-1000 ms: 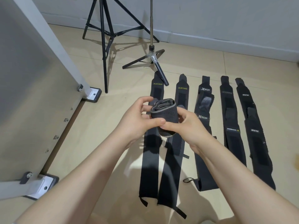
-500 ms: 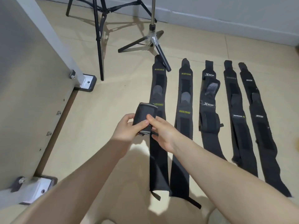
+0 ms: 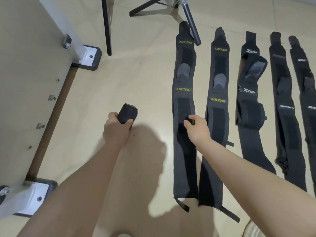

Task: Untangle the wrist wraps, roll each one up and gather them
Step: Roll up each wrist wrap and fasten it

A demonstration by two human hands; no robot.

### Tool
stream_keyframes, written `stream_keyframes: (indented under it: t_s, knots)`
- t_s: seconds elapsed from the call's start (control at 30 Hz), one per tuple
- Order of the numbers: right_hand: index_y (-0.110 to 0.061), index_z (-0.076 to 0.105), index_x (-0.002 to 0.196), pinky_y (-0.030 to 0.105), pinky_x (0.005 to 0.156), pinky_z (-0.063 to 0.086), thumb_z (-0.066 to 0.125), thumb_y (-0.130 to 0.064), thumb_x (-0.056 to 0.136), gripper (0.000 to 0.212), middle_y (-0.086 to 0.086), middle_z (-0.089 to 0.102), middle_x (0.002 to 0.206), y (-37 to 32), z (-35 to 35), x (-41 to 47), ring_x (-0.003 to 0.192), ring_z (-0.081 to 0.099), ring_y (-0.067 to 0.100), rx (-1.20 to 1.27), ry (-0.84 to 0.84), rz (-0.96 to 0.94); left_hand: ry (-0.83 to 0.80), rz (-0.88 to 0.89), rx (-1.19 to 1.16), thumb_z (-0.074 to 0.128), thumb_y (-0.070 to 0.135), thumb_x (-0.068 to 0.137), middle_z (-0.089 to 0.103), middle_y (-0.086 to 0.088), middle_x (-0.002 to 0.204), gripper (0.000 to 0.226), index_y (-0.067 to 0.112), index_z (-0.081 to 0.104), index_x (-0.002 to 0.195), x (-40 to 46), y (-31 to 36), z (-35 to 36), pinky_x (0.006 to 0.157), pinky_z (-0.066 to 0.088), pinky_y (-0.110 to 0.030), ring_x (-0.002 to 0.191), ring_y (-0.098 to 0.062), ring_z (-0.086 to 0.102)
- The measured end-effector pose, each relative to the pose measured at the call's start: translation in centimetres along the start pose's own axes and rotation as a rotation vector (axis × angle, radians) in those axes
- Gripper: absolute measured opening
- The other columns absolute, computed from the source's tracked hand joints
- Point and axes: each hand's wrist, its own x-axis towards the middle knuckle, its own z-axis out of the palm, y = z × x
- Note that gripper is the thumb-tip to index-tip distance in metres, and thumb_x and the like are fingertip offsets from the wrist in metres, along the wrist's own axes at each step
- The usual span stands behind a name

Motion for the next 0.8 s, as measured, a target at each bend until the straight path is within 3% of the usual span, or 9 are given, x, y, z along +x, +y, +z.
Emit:
stream_keyframes:
  t_s: [0.07,0.13,0.23,0.33,0.43,0.53,0.6,0.73,0.8]
  knots:
    - [-0.014,0.041,0.14,0.039,0.107,0.036,0.048,-0.024,0.098,0.044,0.007,0.04,0.145,1.1,-0.8,0.7,0.129,0.043,0.026,-0.013,0.038,0.025,0.018,-0.018,0.235,0.061,0.028,0.086,0.057,-0.007,0.119,0.044,0.015,0.045,0.124,0.7,-0.3,0.3,0.088,0.042,-0.039,0.11,-0.033,0.049]
    - [-0.014,0.037,0.143,0.037,0.107,0.034,0.046,-0.022,0.099,0.045,0.006,0.038,0.147,1.8,-1.5,1.4,0.131,0.041,0.026,0.031,0.027,0.046,0.086,0.057,0.401,0.058,0.016,0.087,0.036,-0.009,0.145,0.061,0.021,0.032,0.142,0.6,0.3,1.1,0.099,0.033,-0.044,0.127,-0.035,0.034]
    - [-0.013,0.034,0.144,0.034,0.105,0.036,0.044,-0.02,0.1,0.046,0.006,0.044,0.144,2.4,-1.9,2.2,0.13,0.043,0.025,0.096,-0.021,0.055,0.218,0.486,0.495,0.053,-0.001,0.083,0.02,-0.013,0.155,0.068,0.02,0.034,0.145,0.0,2.1,3.4,0.108,0.025,-0.044,0.138,-0.035,0.026]
    - [-0.008,0.038,0.14,0.029,0.099,0.036,0.044,-0.021,0.1,0.042,0.008,0.05,0.137,2.5,-1.9,2.7,0.125,0.046,0.025,0.075,0.006,0.057,-0.188,0.756,0.484,0.047,-0.002,0.087,0.019,-0.012,0.156,0.058,0.015,0.039,0.142,-1.7,3.3,7.2,0.111,0.024,-0.036,0.14,-0.031,0.026]
    - [-0.007,0.04,0.138,0.029,0.094,0.038,0.046,-0.025,0.099,0.044,0.008,0.054,0.12,2.8,-1.8,3.0,0.113,0.051,0.024,0.115,-0.031,0.071,-0.508,0.633,0.487,0.041,0.018,0.099,-0.008,-0.005,0.158,0.059,0.02,0.014,0.151,-3.9,4.1,10.5,0.113,0.016,-0.027,0.144,-0.02,0.011]
    - [-0.012,0.035,0.142,0.034,0.091,0.046,0.054,-0.029,0.095,0.054,0.008,0.053,0.121,3.2,-1.4,2.9,0.097,0.055,0.02,0.324,-0.167,0.157,-0.569,0.489,0.375,0.034,0.032,0.102,0.005,-0.005,0.159,0.058,0.021,0.007,0.151,-5.3,5.1,12.3,0.115,0.013,-0.031,0.145,-0.019,0.01]
    - [-0.017,0.036,0.142,0.032,0.09,0.045,0.055,-0.028,0.094,0.053,0.008,0.048,0.136,3.3,-1.0,2.6,0.108,0.053,0.021,0.375,-0.224,0.151,-0.568,0.359,0.18,0.031,0.035,0.102,0.016,-0.003,0.157,0.057,0.022,0.008,0.151,-5.6,5.7,12.6,0.115,0.015,-0.033,0.144,-0.018,0.016]
    - [-0.025,0.05,0.122,0.022,0.074,0.044,0.052,-0.02,0.092,0.031,-0.003,0.064,0.106,3.0,-1.2,1.2,0.099,0.06,0.016,0.331,-0.226,-0.072,-0.645,0.142,-0.265,0.037,0.047,0.096,0.04,-0.013,0.143,0.058,0.019,0.028,0.146,-6.1,6.8,13.2,0.11,0.027,-0.04,0.134,-0.027,0.036]
    - [-0.03,0.051,0.122,0.022,0.068,0.045,0.051,-0.012,0.087,0.04,-0.012,0.063,0.092,2.8,-2.1,0.3,0.085,0.059,0.009,0.186,-0.159,-0.227,-0.726,-0.016,-0.564,0.036,0.052,0.095,0.057,-0.021,0.109,0.053,0.009,0.048,0.125,-6.0,7.2,12.9,0.091,0.044,-0.038,0.101,-0.029,0.057]
